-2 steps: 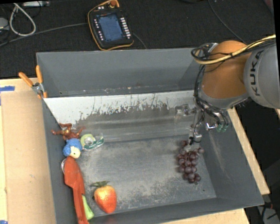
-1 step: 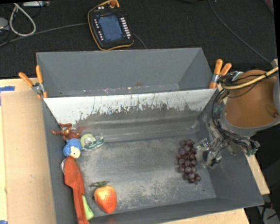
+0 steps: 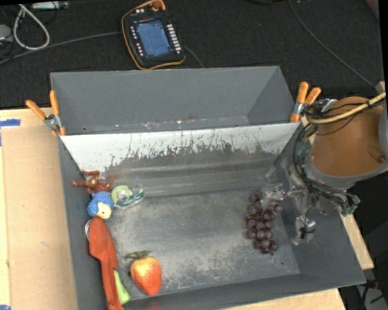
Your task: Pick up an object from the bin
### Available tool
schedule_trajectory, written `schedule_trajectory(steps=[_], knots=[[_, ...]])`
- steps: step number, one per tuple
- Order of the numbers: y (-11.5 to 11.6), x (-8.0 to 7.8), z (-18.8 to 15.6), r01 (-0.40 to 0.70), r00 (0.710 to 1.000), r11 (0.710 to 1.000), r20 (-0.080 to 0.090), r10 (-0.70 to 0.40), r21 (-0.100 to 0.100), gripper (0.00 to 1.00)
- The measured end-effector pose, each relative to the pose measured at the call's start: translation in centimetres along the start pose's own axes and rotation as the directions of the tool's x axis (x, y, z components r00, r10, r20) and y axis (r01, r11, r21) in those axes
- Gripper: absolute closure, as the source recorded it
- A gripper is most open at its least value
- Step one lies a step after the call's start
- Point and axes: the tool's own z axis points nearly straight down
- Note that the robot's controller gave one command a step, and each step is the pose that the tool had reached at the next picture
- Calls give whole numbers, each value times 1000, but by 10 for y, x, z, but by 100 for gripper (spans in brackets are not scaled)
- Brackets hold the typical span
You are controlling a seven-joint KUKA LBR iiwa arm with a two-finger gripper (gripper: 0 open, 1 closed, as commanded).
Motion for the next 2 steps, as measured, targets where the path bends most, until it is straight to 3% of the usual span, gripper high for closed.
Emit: schedule_trajectory(steps=[1, 2], knots=[[0, 0, 0, 0, 1000, 1000, 0, 0, 0, 0], [42, -33, 37, 159, 987, 987, 0, -159, 0, 0]])
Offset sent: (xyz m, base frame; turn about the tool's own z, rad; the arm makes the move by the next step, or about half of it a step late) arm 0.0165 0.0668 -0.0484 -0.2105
